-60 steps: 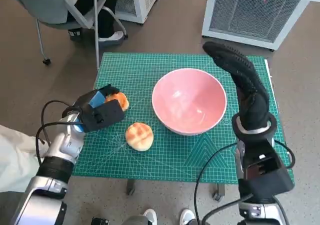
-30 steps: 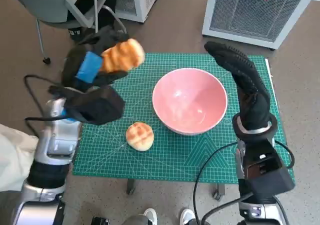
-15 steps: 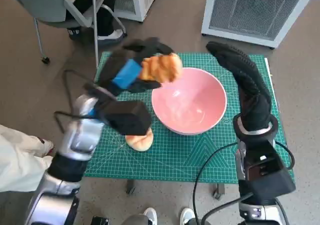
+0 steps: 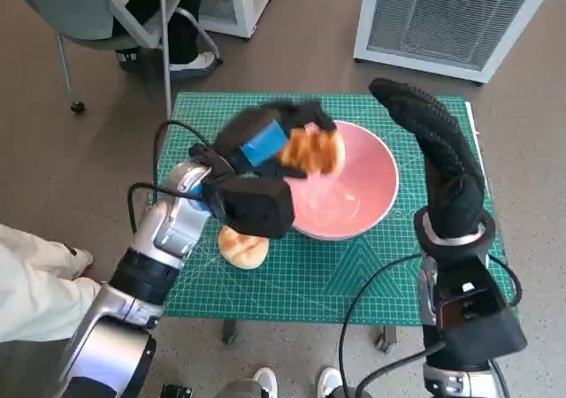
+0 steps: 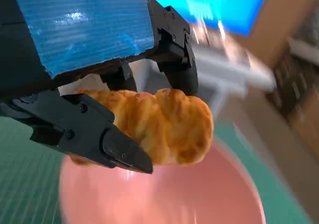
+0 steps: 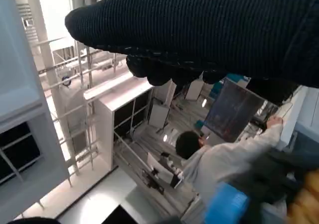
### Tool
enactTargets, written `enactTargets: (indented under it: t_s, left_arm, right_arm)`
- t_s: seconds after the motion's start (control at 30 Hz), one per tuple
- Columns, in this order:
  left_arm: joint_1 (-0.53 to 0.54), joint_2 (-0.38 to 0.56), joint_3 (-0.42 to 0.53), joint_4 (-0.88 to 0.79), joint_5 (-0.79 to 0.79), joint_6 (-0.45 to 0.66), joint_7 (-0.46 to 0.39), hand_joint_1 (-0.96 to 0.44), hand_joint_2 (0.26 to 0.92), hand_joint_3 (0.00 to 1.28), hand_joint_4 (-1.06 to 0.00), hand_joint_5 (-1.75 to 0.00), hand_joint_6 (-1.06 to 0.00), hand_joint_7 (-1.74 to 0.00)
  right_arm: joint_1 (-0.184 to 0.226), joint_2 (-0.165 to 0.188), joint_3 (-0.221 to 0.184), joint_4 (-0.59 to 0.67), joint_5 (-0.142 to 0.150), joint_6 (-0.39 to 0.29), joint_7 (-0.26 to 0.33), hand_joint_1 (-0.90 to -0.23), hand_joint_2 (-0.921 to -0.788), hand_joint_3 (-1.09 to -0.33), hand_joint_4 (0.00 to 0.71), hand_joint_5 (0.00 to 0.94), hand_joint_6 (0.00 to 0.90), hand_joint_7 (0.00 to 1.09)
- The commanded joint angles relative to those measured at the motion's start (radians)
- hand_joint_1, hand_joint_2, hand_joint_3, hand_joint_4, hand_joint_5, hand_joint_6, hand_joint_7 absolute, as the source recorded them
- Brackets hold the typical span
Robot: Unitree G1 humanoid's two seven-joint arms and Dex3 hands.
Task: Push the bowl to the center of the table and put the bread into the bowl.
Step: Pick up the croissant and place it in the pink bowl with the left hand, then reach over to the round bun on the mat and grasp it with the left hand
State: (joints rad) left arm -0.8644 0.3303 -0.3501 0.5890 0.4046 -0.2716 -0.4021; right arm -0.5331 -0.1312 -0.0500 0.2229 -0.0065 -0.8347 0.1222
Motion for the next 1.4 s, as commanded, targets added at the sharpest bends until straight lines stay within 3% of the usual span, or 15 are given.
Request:
enactTargets:
  t_s: [0.03,0.2,0.53,0.93,1.4]
  left_arm:
    - [-0.053,0.018,-0.007,0.056,-0.024,-0.041,-0.09,-0.18,0.921,0.12,-0.21,-0.08,-0.29,-0.23]
    - [-0.03,0.026,0.012,0.037,-0.017,-0.064,-0.069,-0.22,0.921,0.09,-0.14,-0.01,-0.26,-0.1]
    - [0.059,0.086,0.093,-0.097,-0.061,-0.155,-0.025,-0.21,0.921,0.06,-0.14,-0.01,-0.29,-0.08]
    - [0.265,0.215,0.237,-0.396,-0.193,-0.177,-0.068,-0.17,0.906,0.02,-0.3,-0.06,-0.43,-0.13]
    - [0.488,0.334,0.32,-0.577,-0.249,-0.166,-0.129,-0.14,0.885,0.0,-0.41,-0.08,-0.51,-0.17]
  right_arm:
    - [0.03,0.0,-0.008,-0.014,-0.02,0.017,-0.021,-0.375,-0.921,-0.538,0.416,0.006,0.006,0.89]
    - [0.04,-0.001,-0.011,-0.03,-0.032,0.027,-0.033,-0.383,-0.921,-0.539,0.419,0.007,0.007,0.9]
    - [0.054,0.001,-0.011,-0.054,-0.039,0.042,-0.044,-0.395,-0.921,-0.538,0.42,0.008,0.012,0.9]
    - [0.065,0.006,-0.006,-0.068,-0.044,0.053,-0.056,-0.397,-0.921,-0.538,0.419,0.008,0.012,0.9]
    - [0.062,0.001,-0.002,-0.063,-0.032,0.055,-0.05,-0.395,-0.921,-0.54,0.418,0.008,0.012,0.9]
